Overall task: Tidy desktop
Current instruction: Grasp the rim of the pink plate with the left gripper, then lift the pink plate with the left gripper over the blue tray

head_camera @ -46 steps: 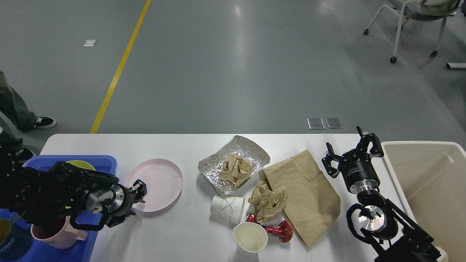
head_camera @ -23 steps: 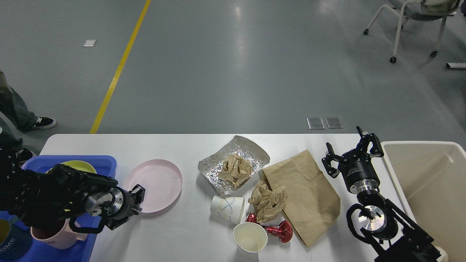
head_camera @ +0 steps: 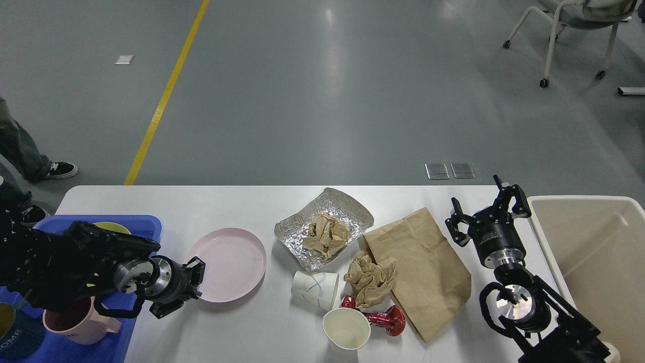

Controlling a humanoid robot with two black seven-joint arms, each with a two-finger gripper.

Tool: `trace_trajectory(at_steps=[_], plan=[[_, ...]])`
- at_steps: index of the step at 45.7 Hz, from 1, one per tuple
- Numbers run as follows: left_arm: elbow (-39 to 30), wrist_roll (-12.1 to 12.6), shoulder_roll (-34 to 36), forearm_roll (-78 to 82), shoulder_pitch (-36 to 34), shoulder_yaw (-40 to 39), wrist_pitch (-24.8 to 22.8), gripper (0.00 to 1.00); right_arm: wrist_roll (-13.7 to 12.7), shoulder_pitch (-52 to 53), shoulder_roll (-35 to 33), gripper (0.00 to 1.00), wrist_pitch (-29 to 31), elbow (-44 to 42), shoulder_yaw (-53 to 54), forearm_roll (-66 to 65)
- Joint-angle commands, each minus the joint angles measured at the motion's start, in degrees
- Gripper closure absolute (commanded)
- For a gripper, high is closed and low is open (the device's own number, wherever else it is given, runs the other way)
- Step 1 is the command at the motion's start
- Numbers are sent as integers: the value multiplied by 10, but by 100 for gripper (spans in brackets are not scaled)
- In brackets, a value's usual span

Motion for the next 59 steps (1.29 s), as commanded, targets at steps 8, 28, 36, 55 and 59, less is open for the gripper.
trace_trajectory(at_steps=[8, 28, 36, 55, 59], plan=[[-45, 14, 29, 1, -94, 73, -64, 100, 0, 0, 0, 0, 0, 0, 0, 0], [-201, 4, 74, 92, -452, 274, -251, 100, 0, 0, 0, 0, 0, 0, 0, 0], [-240, -7, 59, 148, -619, 306, -366, 100, 0, 0, 0, 0, 0, 0, 0, 0], [-302, -124, -26, 208, -741, 306, -478, 100, 0, 0, 0, 0, 0, 0, -1, 0], [-297, -124, -21, 208, -741, 311, -477, 100, 0, 0, 0, 0, 0, 0, 0, 0]])
